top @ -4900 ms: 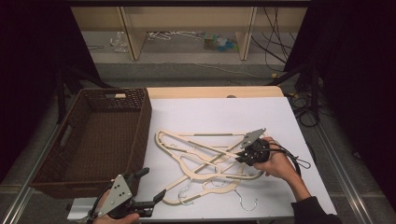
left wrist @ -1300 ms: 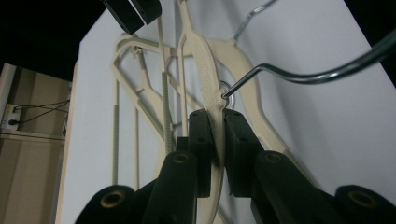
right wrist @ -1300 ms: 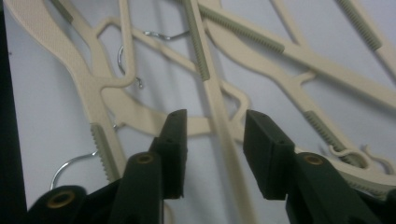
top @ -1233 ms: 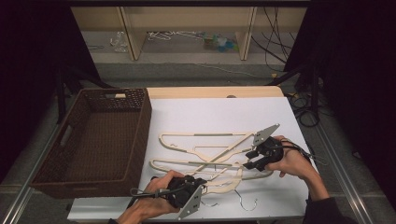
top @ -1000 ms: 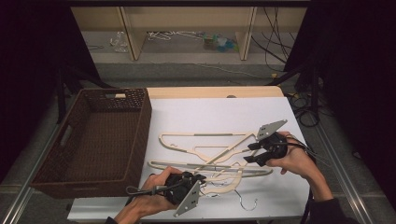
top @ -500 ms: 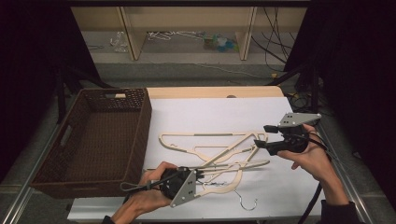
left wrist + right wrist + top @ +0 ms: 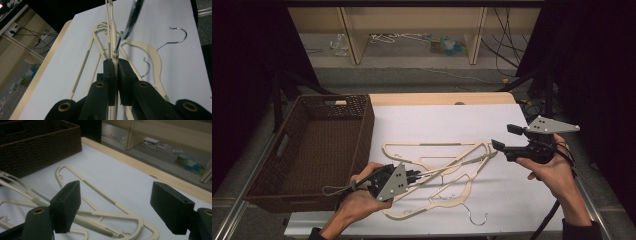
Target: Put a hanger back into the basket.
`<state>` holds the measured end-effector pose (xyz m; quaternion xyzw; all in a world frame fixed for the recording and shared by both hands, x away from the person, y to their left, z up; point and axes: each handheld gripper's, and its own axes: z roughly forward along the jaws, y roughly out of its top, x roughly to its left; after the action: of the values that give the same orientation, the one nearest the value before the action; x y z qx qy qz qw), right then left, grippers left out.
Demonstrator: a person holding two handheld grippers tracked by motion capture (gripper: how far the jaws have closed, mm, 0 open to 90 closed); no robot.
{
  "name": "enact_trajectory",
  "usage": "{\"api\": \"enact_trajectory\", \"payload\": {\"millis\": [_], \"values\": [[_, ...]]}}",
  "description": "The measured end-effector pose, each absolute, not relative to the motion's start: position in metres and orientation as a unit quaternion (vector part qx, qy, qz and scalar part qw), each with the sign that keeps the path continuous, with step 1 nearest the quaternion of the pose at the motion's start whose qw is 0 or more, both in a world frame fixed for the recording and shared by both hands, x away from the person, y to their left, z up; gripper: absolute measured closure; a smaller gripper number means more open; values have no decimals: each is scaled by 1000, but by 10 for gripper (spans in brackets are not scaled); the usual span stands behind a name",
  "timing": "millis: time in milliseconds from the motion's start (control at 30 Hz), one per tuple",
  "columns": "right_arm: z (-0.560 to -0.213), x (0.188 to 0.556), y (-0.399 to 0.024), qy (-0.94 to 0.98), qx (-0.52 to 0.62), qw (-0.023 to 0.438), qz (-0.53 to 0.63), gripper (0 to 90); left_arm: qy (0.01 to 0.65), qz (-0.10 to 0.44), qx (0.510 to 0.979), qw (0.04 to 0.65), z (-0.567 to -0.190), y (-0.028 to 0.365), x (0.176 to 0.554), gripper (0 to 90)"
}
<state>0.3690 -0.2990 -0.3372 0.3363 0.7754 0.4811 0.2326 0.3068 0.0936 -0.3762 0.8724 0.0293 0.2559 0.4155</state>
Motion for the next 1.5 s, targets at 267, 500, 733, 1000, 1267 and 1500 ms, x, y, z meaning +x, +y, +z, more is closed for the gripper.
{"api": "enact_trajectory", "payload": {"millis": [267,500,733,1000,1267,1500], "values": [[-344,349,-306,751,347,251,502,227,82,213,862,452,-370,99,310,855],[-363,324,-308,751,349,249,503,234,160,153,839,497,-359,110,314,855],[-376,313,-299,763,336,235,499,239,200,114,809,542,-347,123,315,855],[-399,305,-289,772,327,213,502,240,228,86,775,583,-336,145,316,856],[-407,302,-286,780,319,206,497,241,247,46,731,634,-319,165,315,856],[-412,299,-286,780,319,203,498,241,261,47,725,636,-294,186,312,856]]}}
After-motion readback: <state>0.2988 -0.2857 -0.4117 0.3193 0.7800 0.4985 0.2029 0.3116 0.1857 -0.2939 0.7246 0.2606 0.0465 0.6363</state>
